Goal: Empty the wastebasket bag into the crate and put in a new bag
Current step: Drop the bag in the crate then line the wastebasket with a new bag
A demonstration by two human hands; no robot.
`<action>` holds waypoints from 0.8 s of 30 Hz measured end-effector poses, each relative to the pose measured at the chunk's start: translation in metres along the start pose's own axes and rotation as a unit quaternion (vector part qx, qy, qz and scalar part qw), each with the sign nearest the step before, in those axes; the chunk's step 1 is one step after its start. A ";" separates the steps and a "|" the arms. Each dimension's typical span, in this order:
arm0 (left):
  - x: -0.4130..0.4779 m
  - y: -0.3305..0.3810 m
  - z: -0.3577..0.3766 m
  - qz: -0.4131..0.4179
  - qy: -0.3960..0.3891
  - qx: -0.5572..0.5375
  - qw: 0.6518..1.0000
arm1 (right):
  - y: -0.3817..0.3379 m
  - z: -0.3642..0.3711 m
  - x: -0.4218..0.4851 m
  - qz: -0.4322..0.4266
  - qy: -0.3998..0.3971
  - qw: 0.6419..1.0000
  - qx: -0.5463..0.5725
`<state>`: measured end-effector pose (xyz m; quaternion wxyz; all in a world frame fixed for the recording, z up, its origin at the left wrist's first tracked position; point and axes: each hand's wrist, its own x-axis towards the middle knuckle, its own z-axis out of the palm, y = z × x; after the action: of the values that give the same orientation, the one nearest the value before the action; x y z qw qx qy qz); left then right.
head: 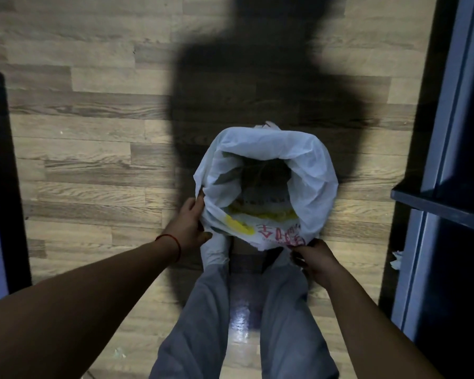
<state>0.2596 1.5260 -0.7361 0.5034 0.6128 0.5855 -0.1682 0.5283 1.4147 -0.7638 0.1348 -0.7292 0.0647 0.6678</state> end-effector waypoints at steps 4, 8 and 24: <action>0.006 0.000 -0.009 0.002 -0.008 -0.099 0.995 | -0.008 0.004 0.002 0.051 -0.026 0.994 0.090; 0.005 0.005 -0.023 -0.041 -0.006 -0.173 0.984 | -0.009 -0.001 -0.009 0.066 -0.064 0.987 0.131; 0.013 0.004 -0.002 -0.010 0.048 0.041 0.998 | -0.020 0.008 0.012 -0.084 0.060 0.970 -0.221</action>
<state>0.2660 1.5355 -0.7439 0.4475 0.6345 0.6076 -0.1672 0.5277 1.4373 -0.7742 0.0214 -0.7827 -0.1381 0.6065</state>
